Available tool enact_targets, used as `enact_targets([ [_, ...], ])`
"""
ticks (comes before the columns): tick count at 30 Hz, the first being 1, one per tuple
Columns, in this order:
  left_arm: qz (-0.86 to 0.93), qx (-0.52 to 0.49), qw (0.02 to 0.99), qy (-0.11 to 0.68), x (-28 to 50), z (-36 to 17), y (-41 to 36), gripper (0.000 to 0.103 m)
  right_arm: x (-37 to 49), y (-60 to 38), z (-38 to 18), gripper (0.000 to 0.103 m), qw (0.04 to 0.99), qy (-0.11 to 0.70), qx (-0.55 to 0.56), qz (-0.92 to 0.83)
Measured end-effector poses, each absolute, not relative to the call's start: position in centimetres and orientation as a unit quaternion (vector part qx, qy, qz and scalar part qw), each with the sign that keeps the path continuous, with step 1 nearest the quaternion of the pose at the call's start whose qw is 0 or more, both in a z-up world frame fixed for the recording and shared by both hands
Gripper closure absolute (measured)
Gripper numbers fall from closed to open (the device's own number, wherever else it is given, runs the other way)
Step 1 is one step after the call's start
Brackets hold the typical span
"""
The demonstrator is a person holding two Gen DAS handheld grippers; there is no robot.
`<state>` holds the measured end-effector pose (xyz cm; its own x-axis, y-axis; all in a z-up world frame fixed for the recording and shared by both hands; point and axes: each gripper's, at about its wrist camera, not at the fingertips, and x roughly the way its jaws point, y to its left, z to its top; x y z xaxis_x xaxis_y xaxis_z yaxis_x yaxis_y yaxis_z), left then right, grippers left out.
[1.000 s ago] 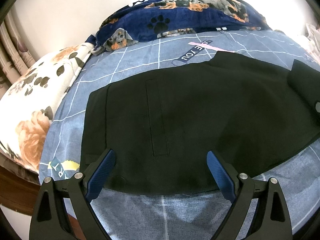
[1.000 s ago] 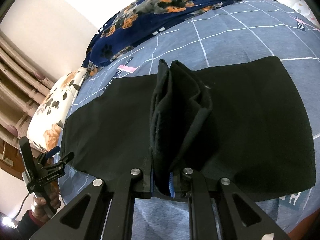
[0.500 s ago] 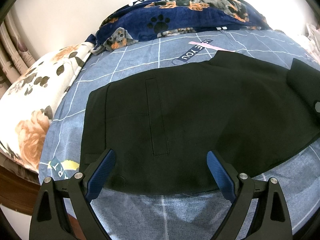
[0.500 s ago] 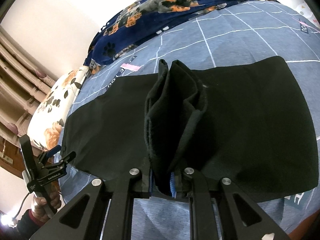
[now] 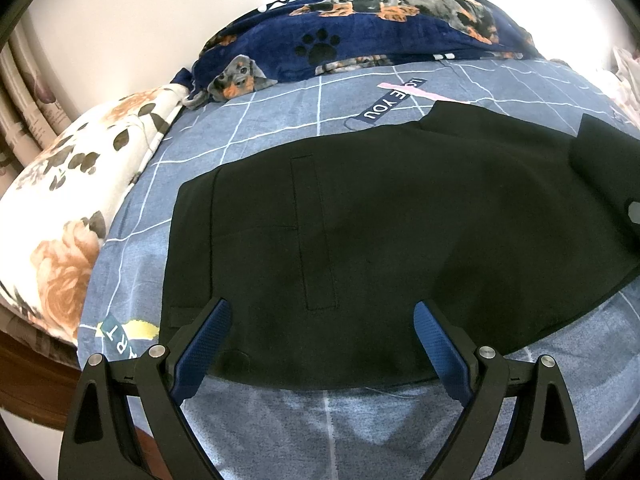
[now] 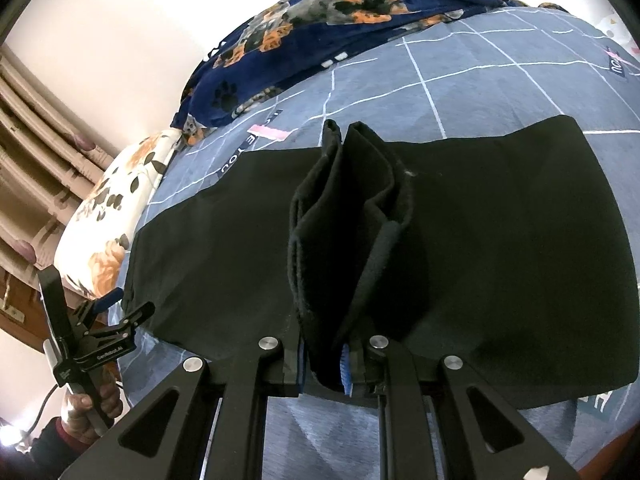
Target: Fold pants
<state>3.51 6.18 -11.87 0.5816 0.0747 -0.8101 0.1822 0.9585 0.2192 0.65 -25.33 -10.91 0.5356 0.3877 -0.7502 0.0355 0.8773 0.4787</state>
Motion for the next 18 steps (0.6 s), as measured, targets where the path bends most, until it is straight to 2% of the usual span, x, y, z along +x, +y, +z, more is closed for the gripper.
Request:
enact_targets([
  [18,-0.031,0.141,0.878,0.457,3.5,-11.9,6.4,0.010,1.1,-23.6,-10.7,0.088,0.852,0.474,0.193,0.113],
])
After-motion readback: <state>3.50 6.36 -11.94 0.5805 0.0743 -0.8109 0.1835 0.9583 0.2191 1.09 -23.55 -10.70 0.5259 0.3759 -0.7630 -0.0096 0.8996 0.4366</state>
